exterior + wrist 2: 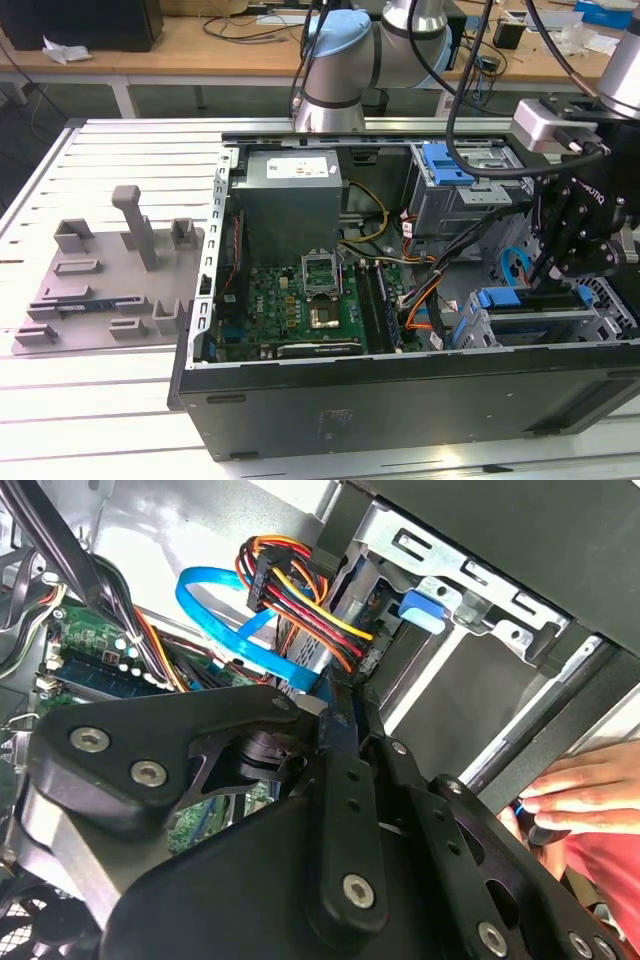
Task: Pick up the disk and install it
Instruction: 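Insert the second disk wire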
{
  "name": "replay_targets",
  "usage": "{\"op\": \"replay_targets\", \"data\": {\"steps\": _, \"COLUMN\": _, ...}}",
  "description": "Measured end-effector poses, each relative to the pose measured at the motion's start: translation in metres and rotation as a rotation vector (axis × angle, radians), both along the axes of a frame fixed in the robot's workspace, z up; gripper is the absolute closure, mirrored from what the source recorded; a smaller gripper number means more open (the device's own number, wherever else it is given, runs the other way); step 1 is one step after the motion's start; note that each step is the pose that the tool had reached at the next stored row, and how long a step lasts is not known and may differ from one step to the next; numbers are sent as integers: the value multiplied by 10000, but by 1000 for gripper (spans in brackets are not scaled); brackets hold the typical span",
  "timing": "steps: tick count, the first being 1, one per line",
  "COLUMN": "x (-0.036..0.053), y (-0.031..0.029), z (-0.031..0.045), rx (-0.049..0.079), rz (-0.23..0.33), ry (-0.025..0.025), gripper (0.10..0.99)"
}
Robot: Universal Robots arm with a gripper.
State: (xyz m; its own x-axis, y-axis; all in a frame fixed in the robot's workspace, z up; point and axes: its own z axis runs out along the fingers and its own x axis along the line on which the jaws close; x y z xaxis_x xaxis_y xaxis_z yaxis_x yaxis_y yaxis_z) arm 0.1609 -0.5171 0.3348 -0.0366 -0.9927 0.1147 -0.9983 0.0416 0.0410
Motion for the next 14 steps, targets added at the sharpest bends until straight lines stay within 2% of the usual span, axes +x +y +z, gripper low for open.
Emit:
{"op": "replay_targets", "data": {"steps": 4, "x": 0, "y": 3, "z": 0, "rx": 0, "rz": 2, "ry": -1, "gripper": 922}}
{"op": "replay_targets", "data": {"steps": 5, "x": 1, "y": 6, "z": 1, "rx": 7, "rz": 3, "ry": -3, "gripper": 910}}
{"op": "replay_targets", "data": {"steps": 6, "x": 1, "y": 14, "z": 8, "rx": 12, "rz": 4, "ry": -1, "gripper": 855}}
{"op": "replay_targets", "data": {"steps": 7, "x": 1, "y": 26, "z": 28, "rx": 6, "rz": 4, "ry": 0, "gripper": 855}}
{"op": "replay_targets", "data": {"steps": 8, "x": 0, "y": 57, "z": 123, "rx": -63, "rz": 3, "ry": 0, "gripper": 733}}
{"op": "replay_targets", "data": {"steps": 9, "x": 0, "y": 118, "z": 231, "rx": -172, "rz": 3, "ry": -1, "gripper": 608}}
{"op": "replay_targets", "data": {"steps": 11, "x": 0, "y": 213, "z": 379, "rx": -362, "rz": 3, "ry": 0, "gripper": 608}}
{"op": "replay_targets", "data": {"steps": 13, "x": -2, "y": 264, "z": 448, "rx": -483, "rz": 2, "ry": -1, "gripper": 608}}
{"op": "replay_targets", "data": {"steps": 14, "x": -13, "y": 312, "z": 488, "rx": -627, "rz": 2, "ry": -1, "gripper": 608}}
